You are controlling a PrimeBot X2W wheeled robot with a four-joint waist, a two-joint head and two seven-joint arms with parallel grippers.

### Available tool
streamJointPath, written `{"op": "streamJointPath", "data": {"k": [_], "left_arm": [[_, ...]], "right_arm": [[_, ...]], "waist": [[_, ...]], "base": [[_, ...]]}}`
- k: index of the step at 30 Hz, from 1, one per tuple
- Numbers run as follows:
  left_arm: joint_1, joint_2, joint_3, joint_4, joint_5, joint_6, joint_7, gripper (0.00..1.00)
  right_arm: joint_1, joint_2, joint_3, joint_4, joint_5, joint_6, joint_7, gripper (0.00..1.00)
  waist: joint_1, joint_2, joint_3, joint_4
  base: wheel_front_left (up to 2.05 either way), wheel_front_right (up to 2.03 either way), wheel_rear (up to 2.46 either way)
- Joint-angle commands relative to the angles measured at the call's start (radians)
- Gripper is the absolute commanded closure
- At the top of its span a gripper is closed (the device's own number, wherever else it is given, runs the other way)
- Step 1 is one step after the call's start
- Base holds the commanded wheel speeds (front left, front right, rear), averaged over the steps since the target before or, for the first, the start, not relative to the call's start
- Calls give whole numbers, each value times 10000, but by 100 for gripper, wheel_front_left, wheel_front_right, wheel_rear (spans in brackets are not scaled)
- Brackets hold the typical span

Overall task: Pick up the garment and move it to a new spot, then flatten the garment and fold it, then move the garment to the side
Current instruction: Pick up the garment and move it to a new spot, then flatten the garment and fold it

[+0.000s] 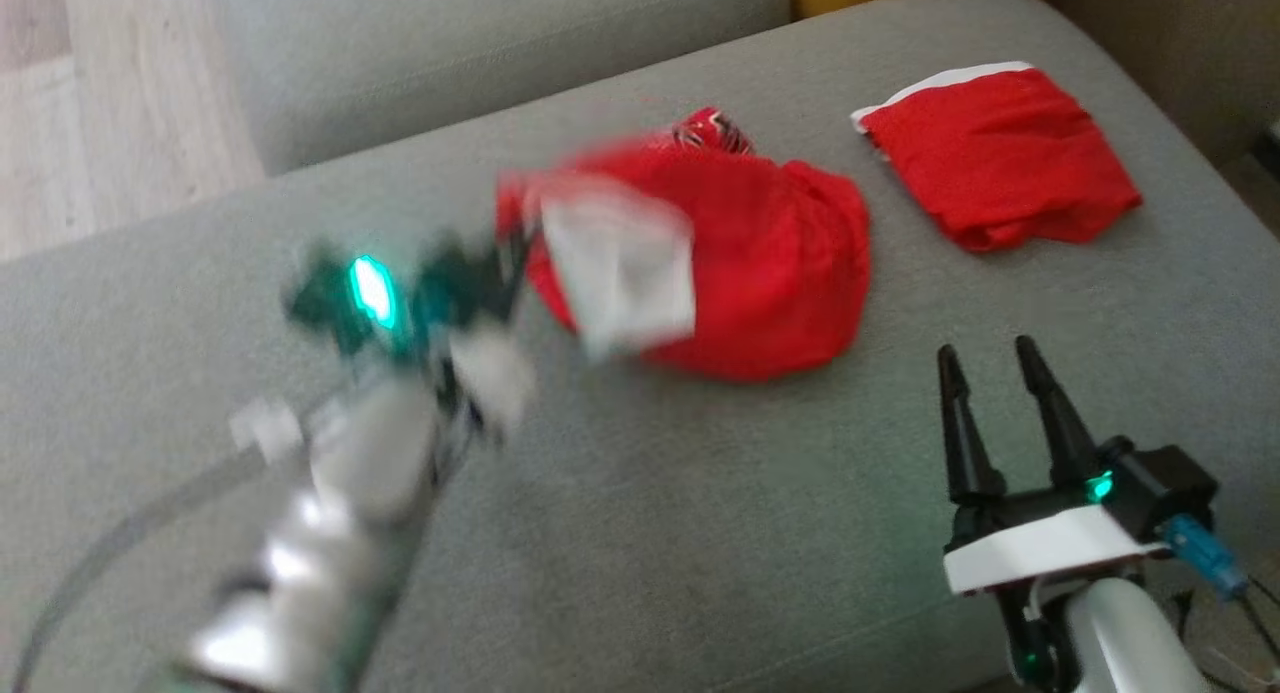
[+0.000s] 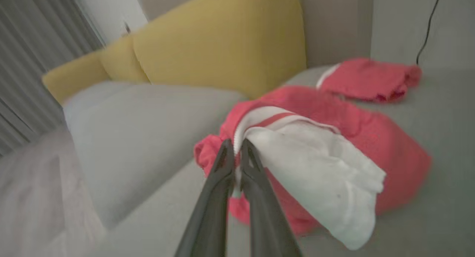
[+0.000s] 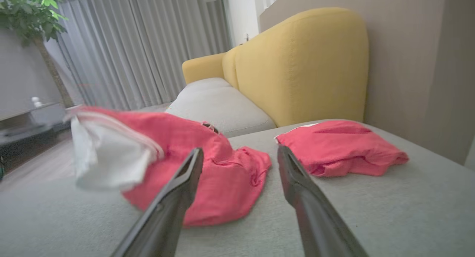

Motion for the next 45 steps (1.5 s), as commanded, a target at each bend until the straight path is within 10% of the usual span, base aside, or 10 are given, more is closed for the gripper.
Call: {"op": "streamJointPath", "data": {"k": [1, 2, 3, 18, 27, 45], "left_arm": [[136, 242, 181, -375, -217, 202, -112, 100], [566, 229, 163, -560, -375, 354, -117, 35], [1010, 224, 102, -919, -594, 478, -119, 0], [6753, 216, 2447, -6547, -2062, 2682, -124, 0], [9269, 215, 3574, -8993, -1799, 2448, -125, 0], [9885, 321, 3872, -8867, -272, 1761, -126, 0]], "right_arm": [[-204, 47, 327, -215, 65, 67, 4, 0], [-169, 54, 381, -162, 70, 67, 4, 0], [-130, 58, 437, -103, 71, 67, 4, 0], [1196, -2, -380, 118, -92, 67, 4, 0], [1898, 161, -735, 156, -436, 67, 4, 0], [2526, 70, -198, 86, -1075, 67, 4, 0]], "waist": [[0, 0, 180, 217], [0, 0, 221, 312], [0, 0, 245, 403], [0, 0, -981, 2751], [0, 0, -1867, 3545], [0, 0, -2229, 3432]], "base": [[0, 0, 0], [0, 0, 0], [0, 0, 0], [0, 0, 0], [0, 0, 0], [0, 0, 0]]}}
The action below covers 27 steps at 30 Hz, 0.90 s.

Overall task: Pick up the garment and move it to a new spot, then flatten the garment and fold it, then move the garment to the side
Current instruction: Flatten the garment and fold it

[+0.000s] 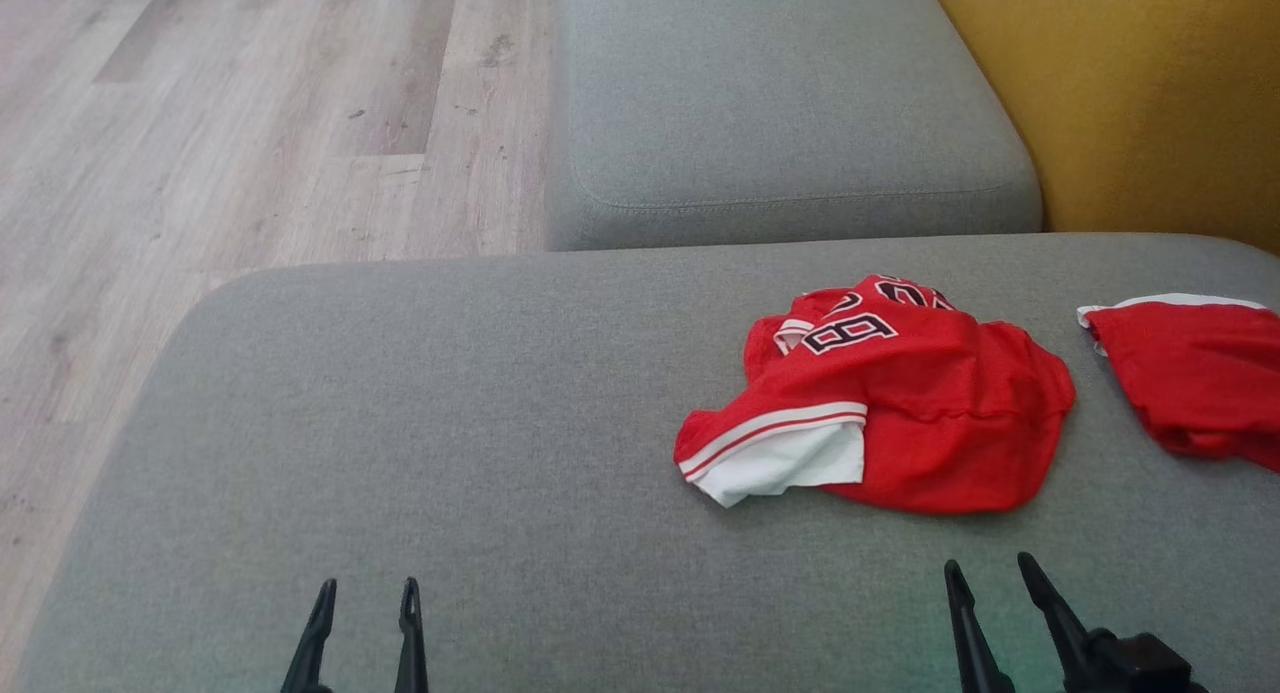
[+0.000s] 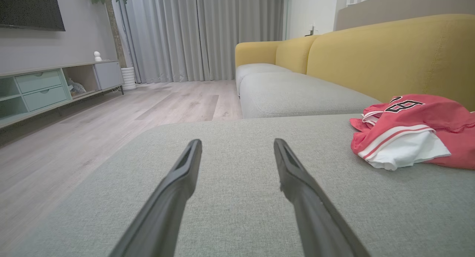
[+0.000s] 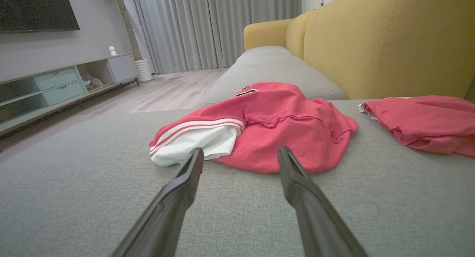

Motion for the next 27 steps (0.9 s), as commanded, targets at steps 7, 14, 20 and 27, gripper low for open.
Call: {"op": "streamJointPath", "data": {"k": [7, 14, 20, 27], "left_arm": [[-452, -51, 338, -175, 103, -101, -97, 0], [-464, -71, 366, -98, 126, -109, -97, 0], [-678, -91, 154, 174, 160, -159, -97, 0], [-2019, -113, -752, 1002, -229, -274, -97, 0]], "right_arm": [[-393, -116, 234, -259, -23, 67, -40, 0], [-437, -128, 225, -264, -25, 67, -40, 0], [-571, -115, 342, -316, 125, 67, -40, 0], [-1080, -364, 1027, -420, 414, 67, -40, 0]], "waist": [[1, -1, 12, -40], [1, -1, 72, -70], [1, -1, 383, -325], [1, -1, 1254, -1066]], "base": [[0, 0, 0], [0, 0, 0], [0, 0, 0], [0, 0, 0]]}}
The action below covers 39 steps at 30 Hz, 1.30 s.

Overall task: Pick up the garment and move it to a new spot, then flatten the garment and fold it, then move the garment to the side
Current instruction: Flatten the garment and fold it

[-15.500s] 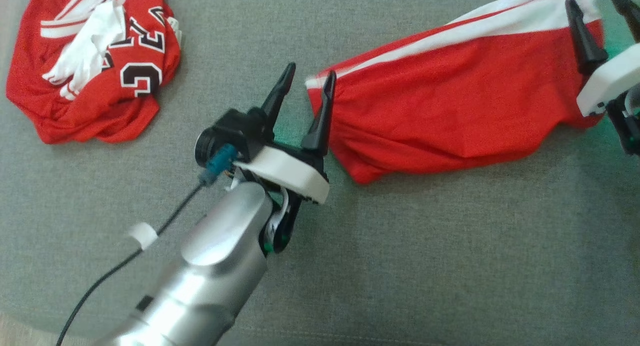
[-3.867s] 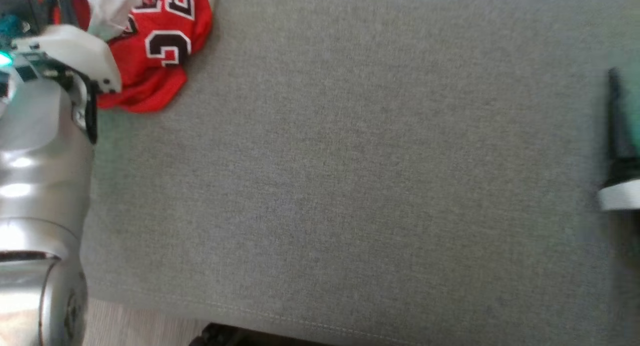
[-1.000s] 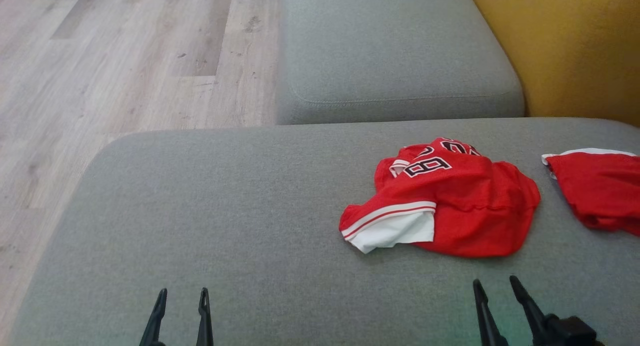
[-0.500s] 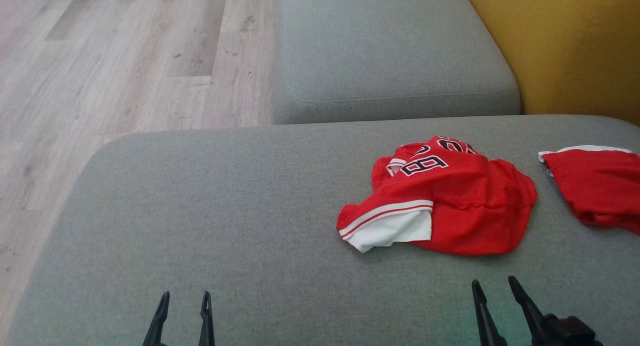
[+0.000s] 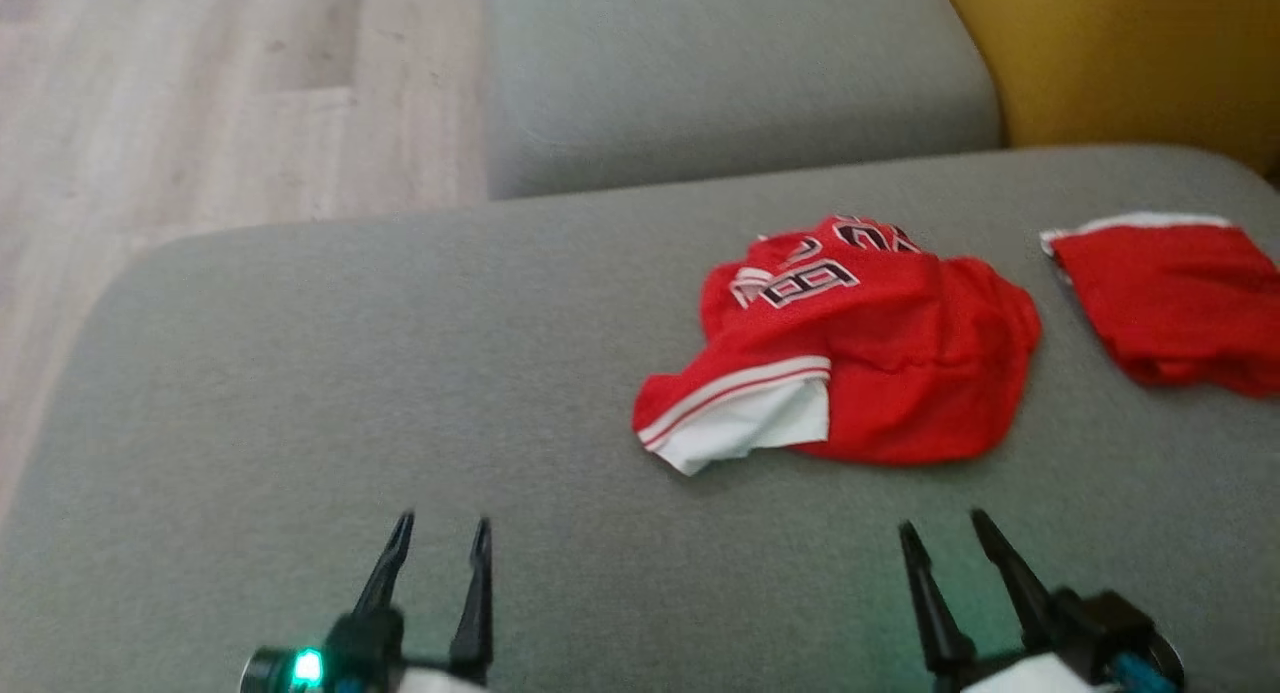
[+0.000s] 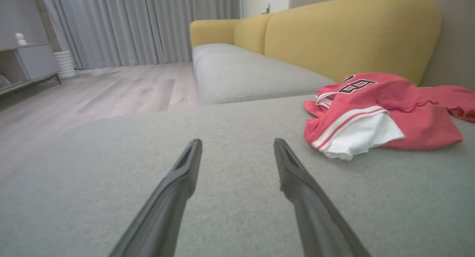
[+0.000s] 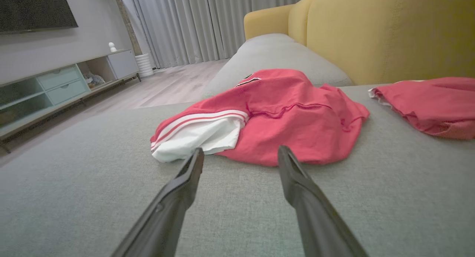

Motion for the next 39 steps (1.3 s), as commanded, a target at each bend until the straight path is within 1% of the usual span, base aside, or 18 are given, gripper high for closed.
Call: {"op": "streamJointPath", "data": {"k": [1, 5, 10, 13, 14, 17, 20, 23, 24, 25, 26, 27, 31, 34, 39], "left_arm": [[-1048, -45, 75, 47, -314, -33, -97, 0], [-2168, -46, -626, 1123, -640, -140, -97, 0], [-3989, -47, -1604, 2511, -1194, -334, -97, 0], [-5043, -48, -2079, 3197, -1487, -282, -97, 0], [-5657, -48, -2311, 3604, -1700, -220, -97, 0], [-6398, -48, -2637, 4327, -2086, -160, -97, 0], [-6939, -48, -3074, 5399, -2359, -120, -95, 0], [-7228, -48, -3583, 6118, -2766, -355, -92, 0], [-7284, -48, -3751, 6240, -2899, -440, -92, 34], [-7341, -48, -3900, 6269, -2997, -506, -93, 82], [-7341, -48, -3900, 6269, -2997, -506, -93, 82], [-7388, -48, -4031, 6159, -3045, -546, -94, 100], [-7427, -48, -4528, 5242, -3025, -743, -95, 100], [-7624, -48, -4763, 4206, -2920, -846, -95, 100], [-8609, -49, -5047, 2364, -3151, -1031, -96, 100]], "right_arm": [[-798, -284, 488, -376, 190, 67, -42, 0], [-1255, -557, 950, -404, 430, 67, -42, 0], [-1846, -783, 1106, -533, 554, 67, -42, 0], [-2131, -866, 1171, -572, 594, 67, -42, 0], [-2290, -898, 1209, -597, 615, 67, -42, 0], [-2483, -902, 1224, -617, 658, 67, -42, 0], [-2628, -878, 1289, -606, 688, 67, -42, 0], [-2710, -847, 1300, -562, 708, 67, -42, 0], [-2725, -836, 1292, -539, 711, 67, -42, 0], [-2735, -818, 1277, -517, 713, 67, -42, 0], [-2735, -818, 1277, -517, 713, 67, -42, 0], [-2734, -799, 1260, -500, 712, 67, -42, 0], [-2662, -724, 1248, -429, 683, 67, -42, 0], [-2616, -639, 1299, -377, 671, 67, -42, 0], [-2439, -440, 1407, -255, 645, 67, -42, 0]], "waist": [[-1, 0, 570, -572], [-1, 0, 1198, -1164], [-1, 0, 2195, -1671], [-1, 0, 2706, -1916], [-1, 0, 3016, -2060], [-1, 0, 3369, -2216], [-1, 0, 3584, -2353], [-1, 0, 3627, -2421], [-1, 0, 3614, -2431], [-1, 0, 3582, -2438], [-1, 0, 3582, -2438], [-1, 0, 3534, -2440], [-1, 0, 3175, -2485], [-1, 0, 2792, -2646], [-1, 0, 2114, -3058]], "base": [[0, 0, 0], [0, 0, 0], [0, 0, 0], [0, 0, 0], [0, 0, 0], [0, 0, 0], [0, 0, 0], [0, 0, 0], [0, 0, 0], [0, 0, 0], [0, 0, 0], [0, 0, 0], [0, 0, 0], [0, 0, 0], [0, 0, 0]]}}
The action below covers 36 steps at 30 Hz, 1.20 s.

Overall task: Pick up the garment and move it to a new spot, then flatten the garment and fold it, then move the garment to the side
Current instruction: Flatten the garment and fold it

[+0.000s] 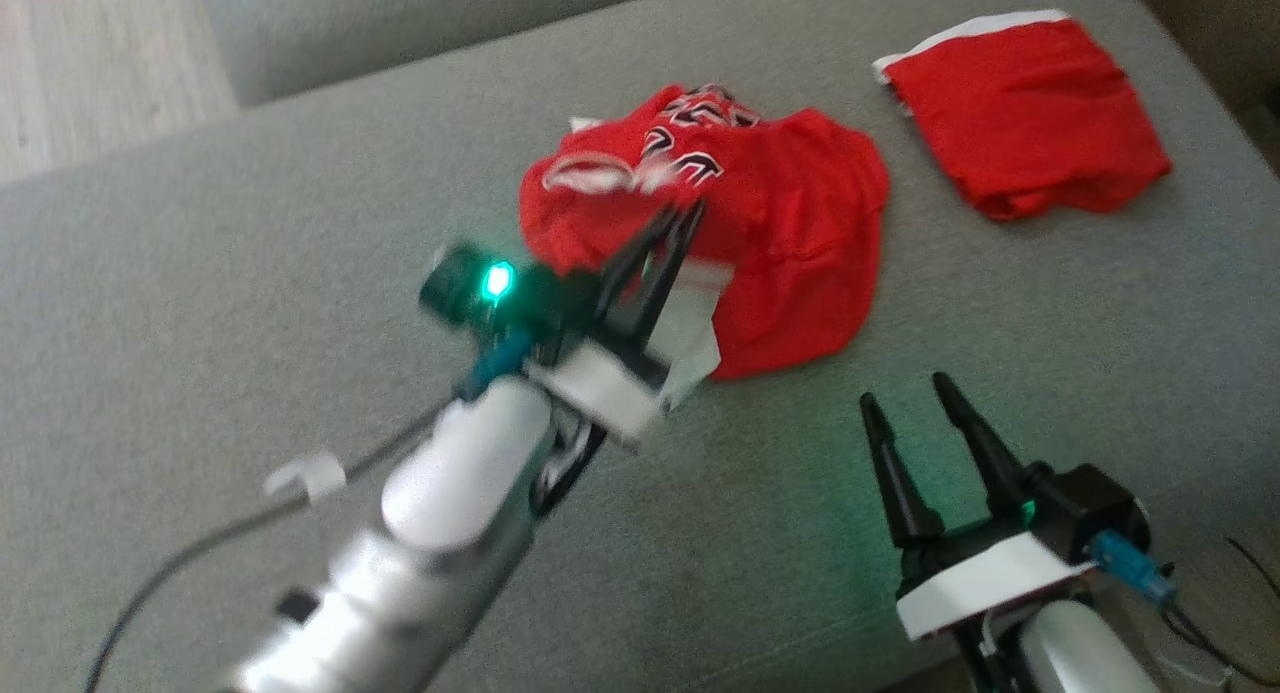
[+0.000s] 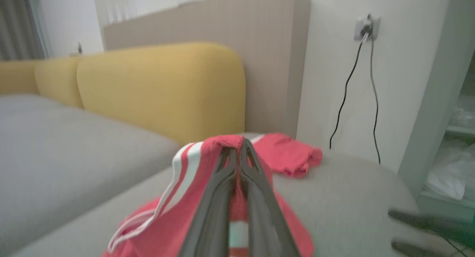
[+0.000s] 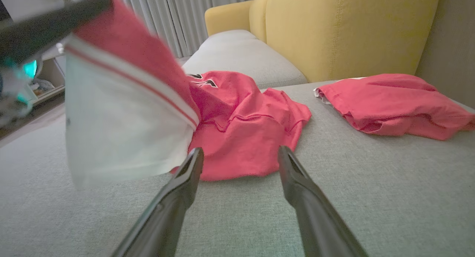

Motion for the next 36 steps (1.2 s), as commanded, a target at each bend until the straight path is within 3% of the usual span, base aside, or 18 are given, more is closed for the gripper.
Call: {"op": "streamJointPath", "data": {"k": [1, 8, 12, 15, 19, 24, 27, 28, 29, 30, 36], "left_arm": [[-993, 53, 232, -547, -133, 5, -50, 100], [-3901, 53, 224, -505, -801, 145, -50, 100], [-5455, 53, 706, 501, -901, 533, -50, 100], [-6035, 118, 944, 1473, -669, 585, -51, 100], [-5610, 513, 1086, 2449, -501, 493, -51, 100], [-3880, 1262, 1129, 3327, -605, 166, -51, 100], [-2934, 1796, 1268, 3669, -658, 200, -51, 100], [-2677, 1950, 1379, 3730, -699, 271, -51, 81], [-2453, 2095, 1512, 3746, -739, 347, -51, 20], [-2264, 2231, 1699, 3695, -777, 501, -51, 0], [-1267, 2630, 2677, 2786, -773, 1143, -51, 0]], "right_arm": [[71, 55, 239, -232, -31, 67, -63, 0], [574, 185, 458, -62, -43, 67, -63, 0], [836, 195, 405, -82, -54, 67, -63, 0], [954, 228, 224, -140, -90, 67, -63, 0], [1113, 284, -37, -281, -124, 67, -63, 0], [1213, 244, -215, -394, -153, 67, -63, 0], [1128, 153, -233, -430, -155, 67, -63, 0], [1075, 122, -231, -442, -150, 67, -63, 0], [1020, 91, -227, -452, -149, 67, -63, 0], [960, 63, -224, -466, -142, 67, -63, 0], [825, -3, -351, -512, -95, 67, -63, 0]], "waist": [[1, 0, -408, -352], [1, 0, -1444, -1118], [1, 0, -1772, -1221], [1, 0, -1854, -1066], [1, 0, -1829, -615], [1, 0, -1533, -59], [1, 0, -1189, 144], [1, 0, -1064, 201], [1, 0, -938, 254], [1, 0, -819, 300], [1, 0, -458, 631]], "base": [[0, 0, 0], [0, 0, 0], [0, 0, 0], [0, 0, 0], [0, 0, 0], [0, 0, 0], [0, 0, 0], [0, 0, 0], [0, 0, 0], [0, 0, 0], [0, 0, 0]]}}
